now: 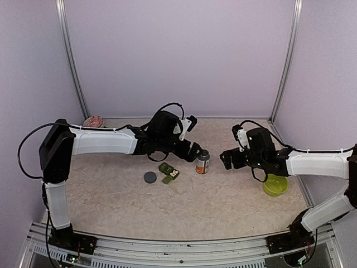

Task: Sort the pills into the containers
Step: Pick up the pill bottle from the center of the board.

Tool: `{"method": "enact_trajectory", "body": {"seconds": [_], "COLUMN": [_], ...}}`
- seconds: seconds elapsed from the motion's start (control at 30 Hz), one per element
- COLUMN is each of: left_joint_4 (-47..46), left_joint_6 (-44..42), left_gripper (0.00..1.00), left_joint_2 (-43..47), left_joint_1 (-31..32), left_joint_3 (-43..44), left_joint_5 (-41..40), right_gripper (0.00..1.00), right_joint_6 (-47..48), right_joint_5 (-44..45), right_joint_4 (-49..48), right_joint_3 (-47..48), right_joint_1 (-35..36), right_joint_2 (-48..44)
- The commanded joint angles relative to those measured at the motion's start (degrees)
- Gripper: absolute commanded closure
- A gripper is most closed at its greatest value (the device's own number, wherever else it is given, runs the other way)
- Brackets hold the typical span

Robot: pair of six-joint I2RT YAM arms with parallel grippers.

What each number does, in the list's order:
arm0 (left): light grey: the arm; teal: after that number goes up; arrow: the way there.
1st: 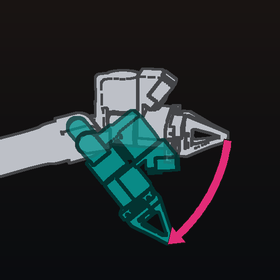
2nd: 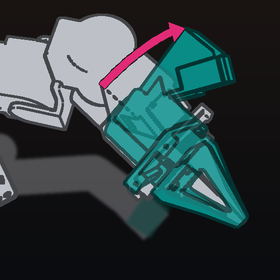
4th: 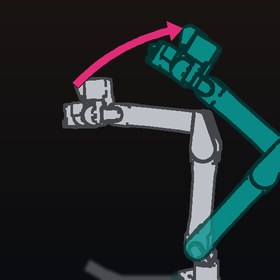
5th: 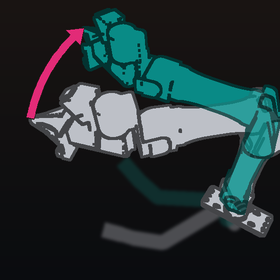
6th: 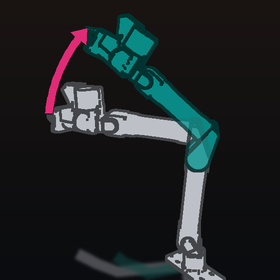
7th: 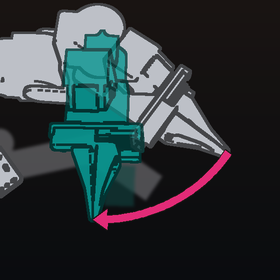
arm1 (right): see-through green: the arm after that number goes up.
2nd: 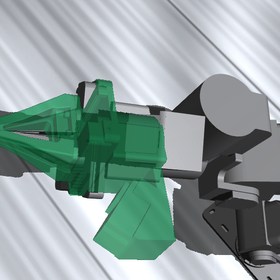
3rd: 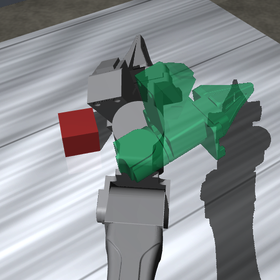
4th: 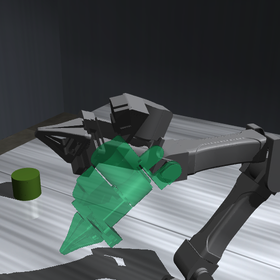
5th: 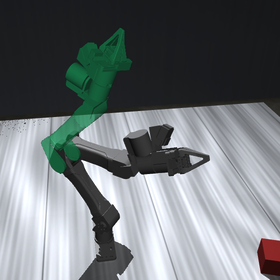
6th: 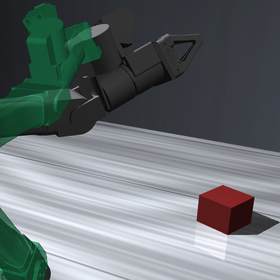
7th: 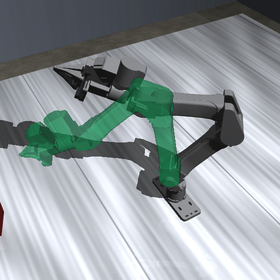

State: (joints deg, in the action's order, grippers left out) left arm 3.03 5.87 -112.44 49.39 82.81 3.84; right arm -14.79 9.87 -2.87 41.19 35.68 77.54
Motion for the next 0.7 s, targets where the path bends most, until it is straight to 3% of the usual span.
{"method": "enact_trajectory", "body": {"seconds": [0.0,0.3,0.67], "left_joint_4": [1.2,1.5,-2.1], "left_joint_6": [-2.5,-4.5,-5.5], "left_gripper": [0.01,0.03,0.22], "left_joint_2": [-4.0,-12.2,-15.2], "left_joint_1": [1.4,2.8,2.4], "left_joint_3": [5.8,12.4,13.2], "left_joint_5": [5.5,4.5,3.3], "right_gripper": [0.00,0.00,0.00], "right_joint_6": [-2.5,-3.2,-3.4], "right_joint_5": [1.9,2.3,1.8], "right_joint_4": [-0.2,-1.2,-2.1], "right_joint_3": [-2.5,-5.4,-7.2], "right_joint_1": [-0.9,-1.1,-1.2], "right_joint_2": [-3.2,-6.2,-7.4]}}
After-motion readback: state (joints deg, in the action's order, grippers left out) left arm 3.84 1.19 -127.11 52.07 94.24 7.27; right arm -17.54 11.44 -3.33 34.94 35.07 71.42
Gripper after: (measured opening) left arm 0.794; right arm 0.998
